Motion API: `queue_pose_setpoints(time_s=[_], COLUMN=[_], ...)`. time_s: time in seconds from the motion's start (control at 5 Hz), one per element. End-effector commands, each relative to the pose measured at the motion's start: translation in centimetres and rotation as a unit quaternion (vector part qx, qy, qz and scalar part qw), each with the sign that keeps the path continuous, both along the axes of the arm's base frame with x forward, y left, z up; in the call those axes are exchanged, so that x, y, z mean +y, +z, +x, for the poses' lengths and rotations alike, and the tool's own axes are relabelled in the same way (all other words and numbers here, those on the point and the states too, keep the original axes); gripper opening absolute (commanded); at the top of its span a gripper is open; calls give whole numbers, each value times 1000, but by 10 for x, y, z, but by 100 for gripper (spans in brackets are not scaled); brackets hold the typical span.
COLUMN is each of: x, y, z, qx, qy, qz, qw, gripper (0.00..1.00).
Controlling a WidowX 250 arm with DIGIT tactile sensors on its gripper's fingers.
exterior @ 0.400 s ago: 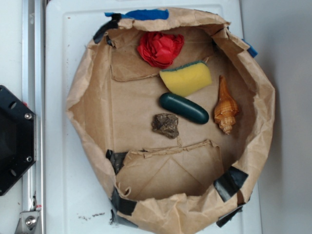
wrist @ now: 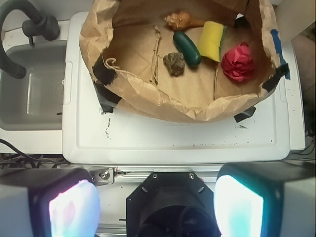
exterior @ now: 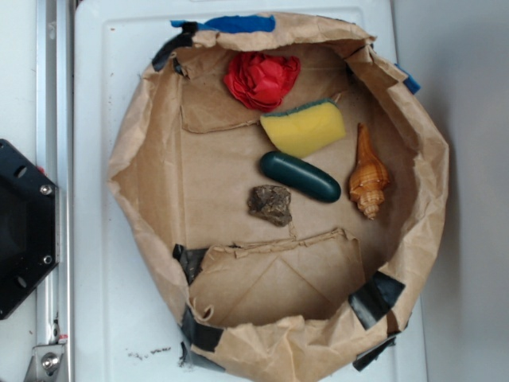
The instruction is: Grab the shell.
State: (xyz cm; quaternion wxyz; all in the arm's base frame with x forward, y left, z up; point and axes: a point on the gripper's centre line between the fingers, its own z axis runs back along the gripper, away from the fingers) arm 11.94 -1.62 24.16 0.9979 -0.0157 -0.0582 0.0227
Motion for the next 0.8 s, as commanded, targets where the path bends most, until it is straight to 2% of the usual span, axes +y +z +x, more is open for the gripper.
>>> queue_pose_setpoints(time_s=[0.0, 0.2, 0.4, 0.6], x=[-7, 0, 3, 6], y=[1, -8, -18, -35], z=[63, 91, 115, 128], qx=[-29, -40, -46, -64], qy=[27, -22, -94, -217], qz=[-1, -1, -16, -21], qw=[999, 999, 994, 974], gripper=[100, 100, 100, 100])
